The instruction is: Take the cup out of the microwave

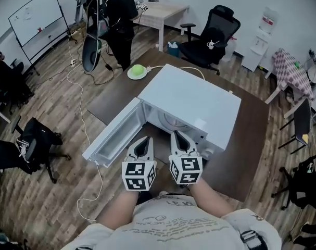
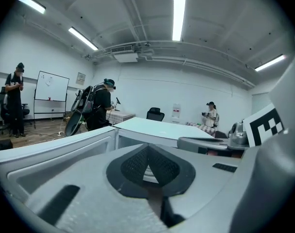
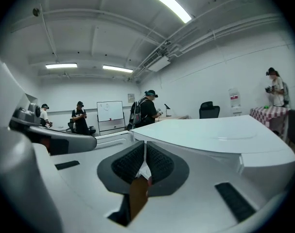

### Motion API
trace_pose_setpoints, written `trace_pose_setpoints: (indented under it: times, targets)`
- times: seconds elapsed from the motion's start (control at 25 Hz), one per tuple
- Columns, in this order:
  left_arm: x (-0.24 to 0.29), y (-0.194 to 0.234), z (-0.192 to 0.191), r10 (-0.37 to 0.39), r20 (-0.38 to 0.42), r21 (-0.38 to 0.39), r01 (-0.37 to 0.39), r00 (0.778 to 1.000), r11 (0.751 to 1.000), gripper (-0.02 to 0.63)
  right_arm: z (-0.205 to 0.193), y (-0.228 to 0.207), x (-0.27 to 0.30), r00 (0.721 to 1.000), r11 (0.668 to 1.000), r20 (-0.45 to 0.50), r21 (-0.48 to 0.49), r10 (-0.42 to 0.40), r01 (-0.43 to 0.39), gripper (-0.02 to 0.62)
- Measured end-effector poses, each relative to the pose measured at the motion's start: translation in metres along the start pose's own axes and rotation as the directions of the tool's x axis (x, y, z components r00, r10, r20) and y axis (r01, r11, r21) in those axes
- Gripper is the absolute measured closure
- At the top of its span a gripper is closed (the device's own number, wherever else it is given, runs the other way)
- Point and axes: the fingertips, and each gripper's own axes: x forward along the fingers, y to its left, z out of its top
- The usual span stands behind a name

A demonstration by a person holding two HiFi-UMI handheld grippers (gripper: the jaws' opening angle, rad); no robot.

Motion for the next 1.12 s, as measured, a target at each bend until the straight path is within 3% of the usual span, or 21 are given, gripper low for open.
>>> trace_pose_setpoints:
  times: [0.2,0.36,0.48,1.12]
  targets:
    - [0.023,0.008,-0.001,-0.085,-0.038,0.013,0.086,0.996,0.996,0.597,-0.024,-0.016,0.011,0.993,0.993,-0.037,0.02,-0.116,0.117,0.577]
    - [0.039,0.005,0.009,-0.146,-0.034,0.041,0.148,0.989,0.988,0.597,-0.039,-0.027,0.017,0.986,0.986,-0.039,0.034,-0.164,0.165,0.573]
    - [0.042,0.005,0.008,-0.179,-0.044,0.055,0.181,0.983,0.982,0.597,-0.054,-0.03,0.026,0.984,0.984,-0.067,0.052,-0.168,0.172,0.482]
    - [0.047,0.045,0.002,-0.223,-0.097,0.108,0.233,0.97,0.967,0.597,-0.128,-0.085,0.119,0.901,0.923,-0.259,0.071,-0.349,0.378,0.469]
